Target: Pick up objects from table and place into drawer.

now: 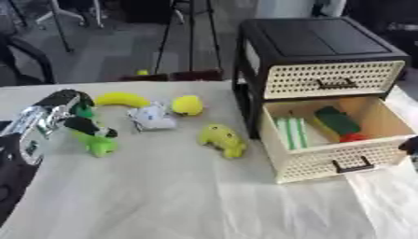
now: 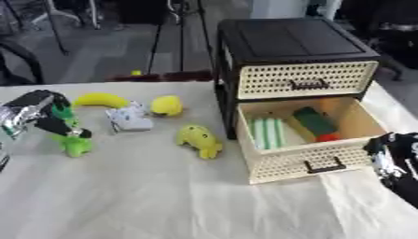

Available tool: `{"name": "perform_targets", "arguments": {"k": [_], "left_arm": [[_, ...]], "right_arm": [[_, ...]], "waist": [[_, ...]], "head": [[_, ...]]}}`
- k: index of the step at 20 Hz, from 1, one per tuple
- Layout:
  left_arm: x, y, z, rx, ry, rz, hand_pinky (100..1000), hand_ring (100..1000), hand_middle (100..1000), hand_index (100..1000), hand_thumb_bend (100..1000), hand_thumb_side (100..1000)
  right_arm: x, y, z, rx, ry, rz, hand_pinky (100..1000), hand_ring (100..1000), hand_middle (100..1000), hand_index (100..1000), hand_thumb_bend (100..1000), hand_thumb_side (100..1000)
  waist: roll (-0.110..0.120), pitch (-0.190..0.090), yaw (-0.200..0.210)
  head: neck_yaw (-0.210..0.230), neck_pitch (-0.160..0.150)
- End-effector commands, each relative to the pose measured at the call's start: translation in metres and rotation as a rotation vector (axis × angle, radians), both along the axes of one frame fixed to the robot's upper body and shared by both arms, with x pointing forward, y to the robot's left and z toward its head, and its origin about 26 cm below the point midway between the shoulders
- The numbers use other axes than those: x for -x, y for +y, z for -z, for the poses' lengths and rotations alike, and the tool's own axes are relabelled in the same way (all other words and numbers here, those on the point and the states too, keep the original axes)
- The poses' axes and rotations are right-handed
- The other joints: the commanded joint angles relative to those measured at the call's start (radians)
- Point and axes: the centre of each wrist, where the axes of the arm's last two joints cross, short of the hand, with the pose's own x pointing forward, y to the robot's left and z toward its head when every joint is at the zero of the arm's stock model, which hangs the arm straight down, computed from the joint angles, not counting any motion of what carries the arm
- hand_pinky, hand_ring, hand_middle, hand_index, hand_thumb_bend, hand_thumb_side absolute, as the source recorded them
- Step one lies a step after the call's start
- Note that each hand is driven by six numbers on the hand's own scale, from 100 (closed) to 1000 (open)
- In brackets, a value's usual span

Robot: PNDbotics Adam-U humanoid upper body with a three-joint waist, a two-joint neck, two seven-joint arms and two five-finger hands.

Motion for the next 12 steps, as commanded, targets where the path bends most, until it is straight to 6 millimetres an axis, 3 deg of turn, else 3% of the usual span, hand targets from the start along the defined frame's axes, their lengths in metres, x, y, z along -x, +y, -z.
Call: {"name": "perform_targets", "arguments": {"k": [1, 7, 12], "left_arm": [[-0.002, 0.009, -0.009, -0.051, -0.032, -0.02, 578, 593, 673, 796, 873, 480], [-0.004, 0.007, -0.002, -0.112, -0.035, -0.018, 571, 582, 658, 793, 870, 487], [-0.003, 0.007, 0.01, -0.107, 0.036, -0.012, 475, 549, 614, 766, 832, 479]], "right_arm": [[-0.001, -0.001, -0.012, 0.007, -0.034, -0.009, 100, 100, 100, 567, 100, 808], [-0.001, -0.001, -0.011, 0.006, -0.032, -0.011, 100, 100, 100, 567, 100, 809], [-0.001, 0.0, -0.011, 0.005, -0.03, -0.01, 100, 100, 100, 566, 100, 810]], "waist": [[-0.002, -0.013, 0.002], [-0.006, -0.012, 0.005], [-0.007, -0.011, 0.005]], "head": [[-0.003, -0.001], [-0.003, 0.0], [-0.005, 0.0]]}}
